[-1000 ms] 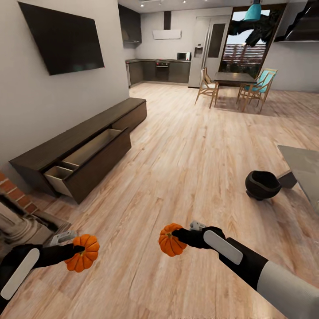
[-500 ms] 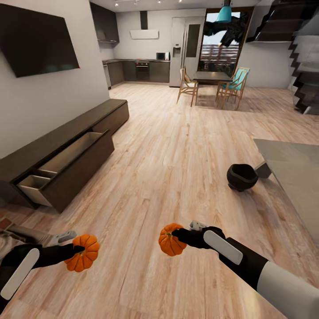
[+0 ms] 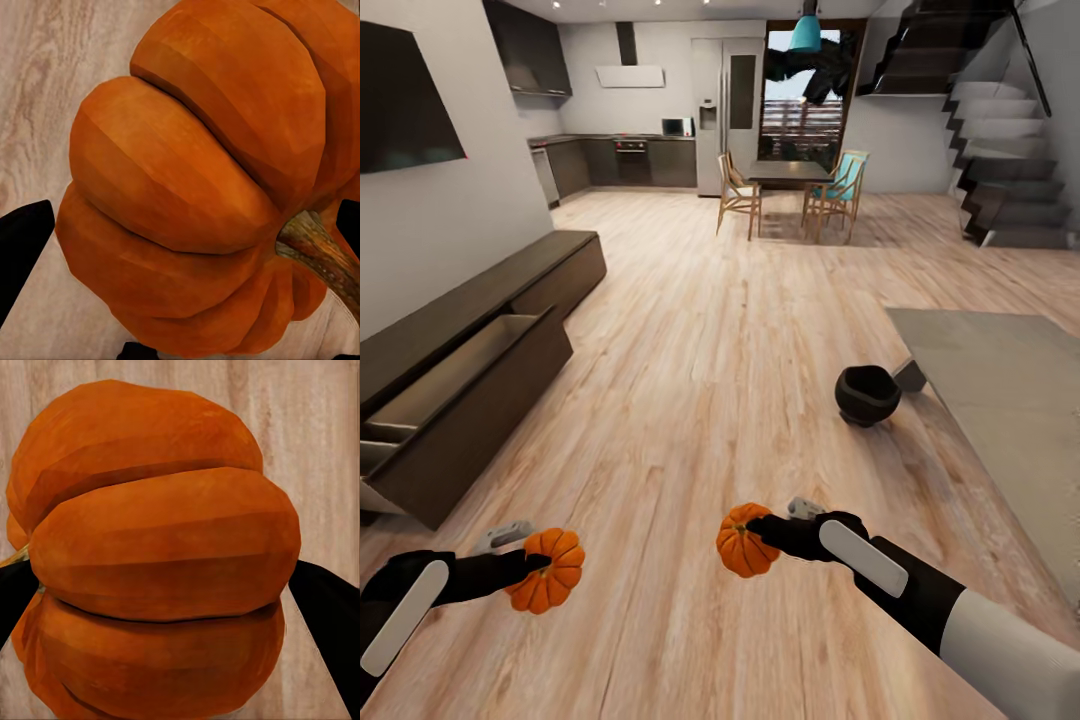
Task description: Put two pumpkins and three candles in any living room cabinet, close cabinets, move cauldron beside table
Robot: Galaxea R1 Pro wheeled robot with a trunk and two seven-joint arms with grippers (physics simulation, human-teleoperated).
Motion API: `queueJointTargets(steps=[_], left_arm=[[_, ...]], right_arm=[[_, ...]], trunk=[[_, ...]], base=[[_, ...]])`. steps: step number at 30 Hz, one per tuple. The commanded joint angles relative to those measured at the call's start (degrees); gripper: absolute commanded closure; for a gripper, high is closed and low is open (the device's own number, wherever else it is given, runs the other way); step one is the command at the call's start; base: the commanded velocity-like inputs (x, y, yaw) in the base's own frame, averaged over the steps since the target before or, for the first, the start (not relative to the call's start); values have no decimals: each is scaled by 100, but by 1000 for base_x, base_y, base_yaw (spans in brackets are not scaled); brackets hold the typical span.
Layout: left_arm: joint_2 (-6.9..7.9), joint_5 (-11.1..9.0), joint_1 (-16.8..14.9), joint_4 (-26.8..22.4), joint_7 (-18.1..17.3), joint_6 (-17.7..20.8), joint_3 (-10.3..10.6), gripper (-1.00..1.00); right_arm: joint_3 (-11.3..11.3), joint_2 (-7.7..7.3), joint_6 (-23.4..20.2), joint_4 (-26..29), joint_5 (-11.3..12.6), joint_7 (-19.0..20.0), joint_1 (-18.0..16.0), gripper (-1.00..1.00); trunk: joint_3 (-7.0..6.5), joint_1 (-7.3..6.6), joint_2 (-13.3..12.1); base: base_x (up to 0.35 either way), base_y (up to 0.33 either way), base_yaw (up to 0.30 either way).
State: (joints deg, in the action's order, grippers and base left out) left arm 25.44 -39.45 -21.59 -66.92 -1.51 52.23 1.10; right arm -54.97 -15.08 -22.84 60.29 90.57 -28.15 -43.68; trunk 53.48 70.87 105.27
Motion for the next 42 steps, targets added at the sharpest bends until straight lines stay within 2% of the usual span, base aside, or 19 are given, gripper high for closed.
queueJointTargets(steps=[1,31,37,42], left_arm=[[5,-9,-3,-6,-7,17,5,100],[5,-19,-3,-6,-7,16,3,100],[5,-24,-3,0,-7,18,-4,100],[2,-23,-3,3,-7,18,-5,100]], right_arm=[[-14,-4,8,9,27,37,-9,100],[-30,4,6,10,15,134,-9,100],[-31,5,8,9,13,134,-9,100],[-30,5,8,9,13,134,-9,100]], trunk=[[5,3,2],[5,3,2],[2,3,2],[-23,3,2]], base=[[321,0,-258],[322,107,-258],[94,258,-179],[11,249,84]])
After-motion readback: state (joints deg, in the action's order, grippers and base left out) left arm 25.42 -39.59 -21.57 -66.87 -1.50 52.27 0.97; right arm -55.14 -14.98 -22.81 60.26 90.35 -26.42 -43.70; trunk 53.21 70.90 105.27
